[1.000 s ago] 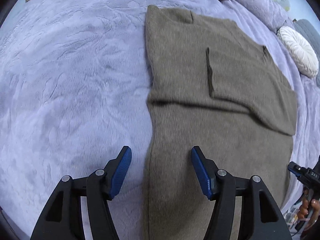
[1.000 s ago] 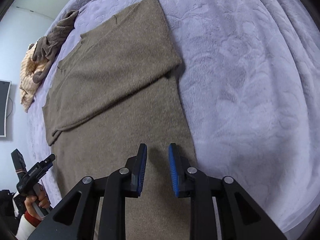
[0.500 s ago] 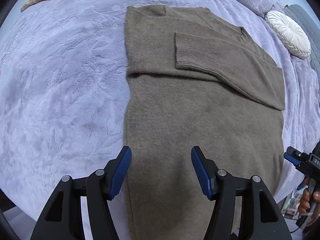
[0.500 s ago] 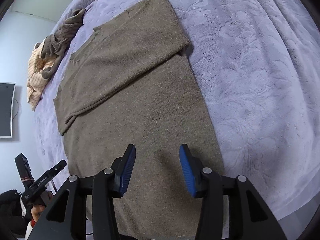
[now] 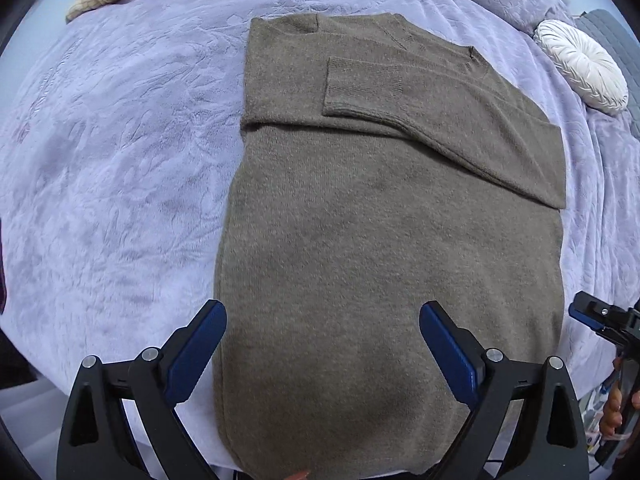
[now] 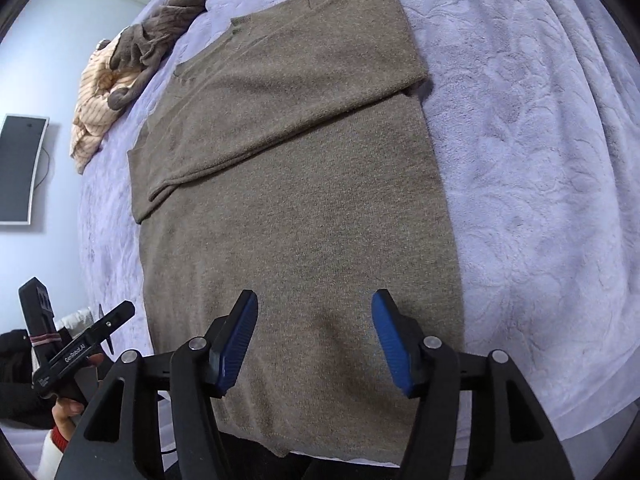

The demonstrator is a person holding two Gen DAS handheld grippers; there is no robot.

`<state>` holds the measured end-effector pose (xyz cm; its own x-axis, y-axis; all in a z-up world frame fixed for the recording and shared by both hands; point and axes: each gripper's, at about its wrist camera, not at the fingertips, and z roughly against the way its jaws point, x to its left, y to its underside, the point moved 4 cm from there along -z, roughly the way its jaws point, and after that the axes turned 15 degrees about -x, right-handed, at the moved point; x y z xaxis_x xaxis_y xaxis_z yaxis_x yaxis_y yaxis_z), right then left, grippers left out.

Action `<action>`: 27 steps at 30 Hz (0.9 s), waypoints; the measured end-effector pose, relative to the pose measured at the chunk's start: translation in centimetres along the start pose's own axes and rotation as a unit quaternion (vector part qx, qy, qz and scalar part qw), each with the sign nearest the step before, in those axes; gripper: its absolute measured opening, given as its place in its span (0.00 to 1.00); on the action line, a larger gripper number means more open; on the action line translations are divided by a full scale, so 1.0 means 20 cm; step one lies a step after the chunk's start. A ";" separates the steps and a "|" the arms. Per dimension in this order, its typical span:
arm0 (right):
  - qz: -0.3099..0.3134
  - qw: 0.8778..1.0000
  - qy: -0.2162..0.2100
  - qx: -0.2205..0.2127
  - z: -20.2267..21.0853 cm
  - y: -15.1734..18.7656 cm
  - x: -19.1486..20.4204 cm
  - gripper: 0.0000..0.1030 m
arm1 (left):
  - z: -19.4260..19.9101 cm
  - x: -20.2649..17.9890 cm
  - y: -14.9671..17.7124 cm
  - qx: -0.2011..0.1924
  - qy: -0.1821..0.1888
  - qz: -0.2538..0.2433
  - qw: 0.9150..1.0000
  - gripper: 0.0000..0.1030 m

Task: Fold small clothes
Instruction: 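Release the sweater and smooth the folded sides with both grippers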

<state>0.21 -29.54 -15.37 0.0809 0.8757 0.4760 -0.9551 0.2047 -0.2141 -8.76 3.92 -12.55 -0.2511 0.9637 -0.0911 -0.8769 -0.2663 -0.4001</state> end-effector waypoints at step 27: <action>0.086 0.996 -0.035 -0.002 0.14 0.16 0.00 0.85 | 0.17 0.01 0.34 0.027 -0.003 0.037 0.999 0.99</action>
<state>-3.73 -30.17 -13.72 -0.1031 0.8651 0.4910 -0.9522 0.0568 -0.3001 -16.06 2.18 -12.23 -0.3191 0.9409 -0.1132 -0.8766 -0.3384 -0.3420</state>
